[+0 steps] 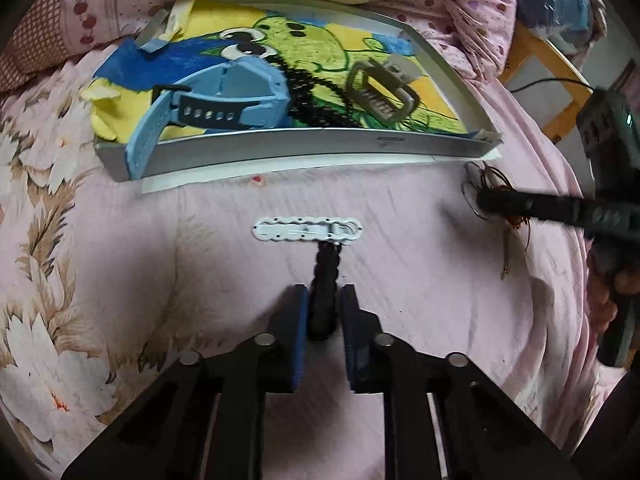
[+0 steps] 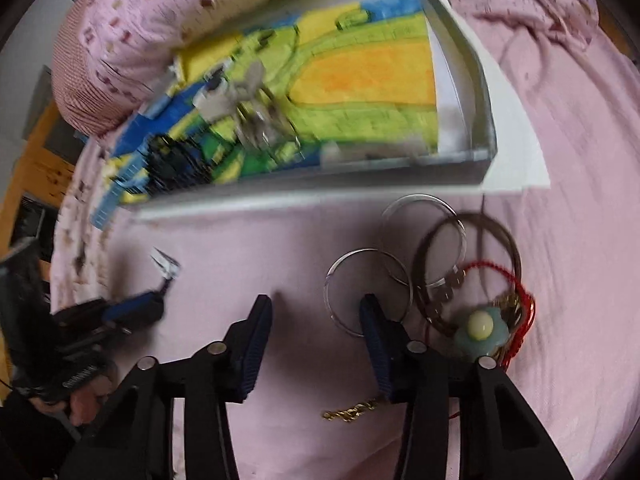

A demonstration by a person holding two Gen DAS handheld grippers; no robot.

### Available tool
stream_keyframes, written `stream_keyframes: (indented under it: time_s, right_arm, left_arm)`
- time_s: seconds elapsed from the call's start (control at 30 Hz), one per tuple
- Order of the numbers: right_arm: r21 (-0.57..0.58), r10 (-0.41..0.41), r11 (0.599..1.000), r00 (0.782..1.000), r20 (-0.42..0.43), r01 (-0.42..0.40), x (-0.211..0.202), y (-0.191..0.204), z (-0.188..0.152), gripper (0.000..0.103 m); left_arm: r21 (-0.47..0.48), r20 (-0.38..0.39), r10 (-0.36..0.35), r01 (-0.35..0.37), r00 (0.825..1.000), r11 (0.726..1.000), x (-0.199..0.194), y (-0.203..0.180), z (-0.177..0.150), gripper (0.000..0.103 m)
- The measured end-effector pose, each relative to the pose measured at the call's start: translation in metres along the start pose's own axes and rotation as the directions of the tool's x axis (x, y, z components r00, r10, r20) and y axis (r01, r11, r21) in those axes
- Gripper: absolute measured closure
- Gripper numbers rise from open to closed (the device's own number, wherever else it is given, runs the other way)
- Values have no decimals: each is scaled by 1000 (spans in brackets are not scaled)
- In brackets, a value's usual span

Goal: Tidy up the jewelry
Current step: 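Grasp the black hair clip with the left tool while the right tool grasps a silver ring, then carry the hair clip and ring onto the tray and open both tools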

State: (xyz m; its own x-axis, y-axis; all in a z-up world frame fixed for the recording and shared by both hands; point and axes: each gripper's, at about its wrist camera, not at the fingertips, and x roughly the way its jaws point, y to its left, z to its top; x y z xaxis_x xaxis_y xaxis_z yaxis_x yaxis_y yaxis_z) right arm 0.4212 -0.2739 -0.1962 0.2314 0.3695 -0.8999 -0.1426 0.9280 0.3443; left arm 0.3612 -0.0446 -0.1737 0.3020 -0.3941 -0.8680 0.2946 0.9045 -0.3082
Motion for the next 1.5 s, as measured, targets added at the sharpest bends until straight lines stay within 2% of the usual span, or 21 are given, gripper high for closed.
stream_keyframes:
  time_s: [0.07, 0.17, 0.2, 0.23, 0.27, 0.37, 0.57, 0.73, 0.83, 1.03, 1.1, 1.27, 1.37, 1.5]
  right_arm:
    - [-13, -25, 1000, 1000, -3, 25, 1, 2, -2, 63]
    - [-51, -64, 997, 998, -1, 64, 2, 9, -5, 72]
    - [-58, -56, 997, 998, -6, 56, 3, 11, -6, 78]
    - [-57, -38, 998, 999, -17, 37, 3, 12, -7, 89]
    - [-52, -22, 998, 999, -28, 20, 5, 13, -8, 93]
    - [-33, 33, 999, 998, -45, -34, 6, 15, -11, 95]
    - [157, 214, 967, 975, -60, -203, 8, -1, -22, 99]
    - [272, 339, 908, 941, -26, -319, 5, -4, -29, 100]
    - [322, 405, 862, 914, 26, -392, -4, -7, -30, 100]
    - [370, 505, 765, 848, 162, -526, -29, -13, -25, 100]
    - [367, 523, 746, 830, 194, -556, -36, -12, -23, 100]
    - [315, 548, 724, 789, 278, -614, -57, -1, -7, 100]
    - [262, 551, 725, 764, 335, -637, -69, 7, 7, 100]
    - [203, 532, 737, 739, 413, -644, -82, 9, 24, 100]
  left_arm:
    - [-17, -3, -11, 11, 1000, 1000, -1, 2, 1, 91]
    - [-19, -9, -8, 7, 1000, 1000, -2, 2, 1, 91]
    - [-16, -11, -7, 7, 1000, 1000, -3, 2, 1, 91]
    - [-13, -14, -9, 9, 1000, 1000, -2, 1, 1, 91]
    - [-9, -18, -13, 12, 1000, 1000, -3, 0, 0, 91]
    - [-4, -26, -29, 29, 999, 1000, -1, -3, 1, 91]
    - [-20, -43, -80, 79, 996, 997, 2, -7, 5, 92]
    - [-51, -61, -140, 137, 988, 989, 1, -11, 6, 92]
    - [-41, -49, -156, 154, 987, 987, -6, -15, 6, 92]
    - [-35, 21, -196, 197, 980, 980, -24, -18, 9, 92]
    - [-44, 53, -211, 213, 976, 976, -29, -15, 11, 92]
    - [-52, 166, -222, 234, 961, 971, -47, -16, 18, 92]
    - [-30, 262, -165, 179, 951, 983, -60, -21, 21, 92]
    - [-24, 373, -129, 149, 919, 989, -70, -26, 37, 92]
